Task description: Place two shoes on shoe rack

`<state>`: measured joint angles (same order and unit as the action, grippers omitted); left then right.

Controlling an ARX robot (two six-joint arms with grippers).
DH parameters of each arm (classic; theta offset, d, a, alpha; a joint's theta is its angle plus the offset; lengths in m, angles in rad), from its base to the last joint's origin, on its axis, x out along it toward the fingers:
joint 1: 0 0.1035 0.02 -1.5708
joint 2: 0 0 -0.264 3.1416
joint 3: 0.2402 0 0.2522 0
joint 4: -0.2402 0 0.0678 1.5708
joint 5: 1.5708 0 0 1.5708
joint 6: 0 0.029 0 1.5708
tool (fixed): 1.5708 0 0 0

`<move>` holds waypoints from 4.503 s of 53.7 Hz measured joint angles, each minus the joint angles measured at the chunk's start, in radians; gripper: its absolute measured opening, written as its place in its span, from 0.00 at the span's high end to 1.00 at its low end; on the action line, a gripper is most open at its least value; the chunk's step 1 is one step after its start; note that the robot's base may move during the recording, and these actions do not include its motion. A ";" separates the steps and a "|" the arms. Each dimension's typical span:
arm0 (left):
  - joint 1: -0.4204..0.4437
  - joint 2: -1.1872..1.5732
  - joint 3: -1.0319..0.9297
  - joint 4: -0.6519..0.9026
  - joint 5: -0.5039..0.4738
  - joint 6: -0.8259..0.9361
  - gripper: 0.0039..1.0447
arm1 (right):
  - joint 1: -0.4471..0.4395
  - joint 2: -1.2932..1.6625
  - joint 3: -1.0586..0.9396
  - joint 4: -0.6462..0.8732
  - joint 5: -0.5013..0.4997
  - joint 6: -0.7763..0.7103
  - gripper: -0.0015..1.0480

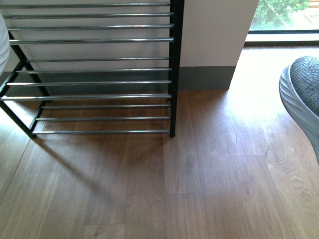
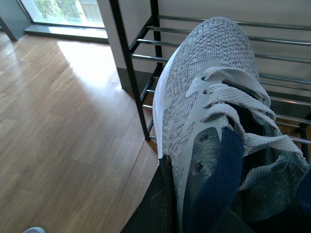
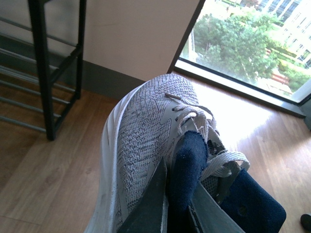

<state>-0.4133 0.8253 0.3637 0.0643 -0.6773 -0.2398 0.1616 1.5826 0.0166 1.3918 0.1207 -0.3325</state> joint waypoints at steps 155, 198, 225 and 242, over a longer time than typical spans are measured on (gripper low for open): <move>0.000 0.000 -0.004 -0.005 -0.004 0.006 0.99 | -0.012 0.157 -0.004 0.000 -0.010 0.001 0.99; 0.000 0.000 -0.004 -0.005 -0.005 0.007 0.99 | -0.012 0.006 -0.004 -0.087 -0.050 0.097 0.99; 0.000 0.000 -0.004 -0.005 -0.004 0.007 0.99 | 0.102 -0.189 0.319 -0.314 -0.034 0.251 0.99; 0.000 0.000 -0.004 -0.005 -0.004 0.007 0.99 | 0.246 0.113 0.588 -0.395 0.063 0.328 0.99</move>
<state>-0.4133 0.8249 0.3595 0.0597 -0.6811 -0.2329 0.4080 1.6958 0.6044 0.9966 0.1841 -0.0048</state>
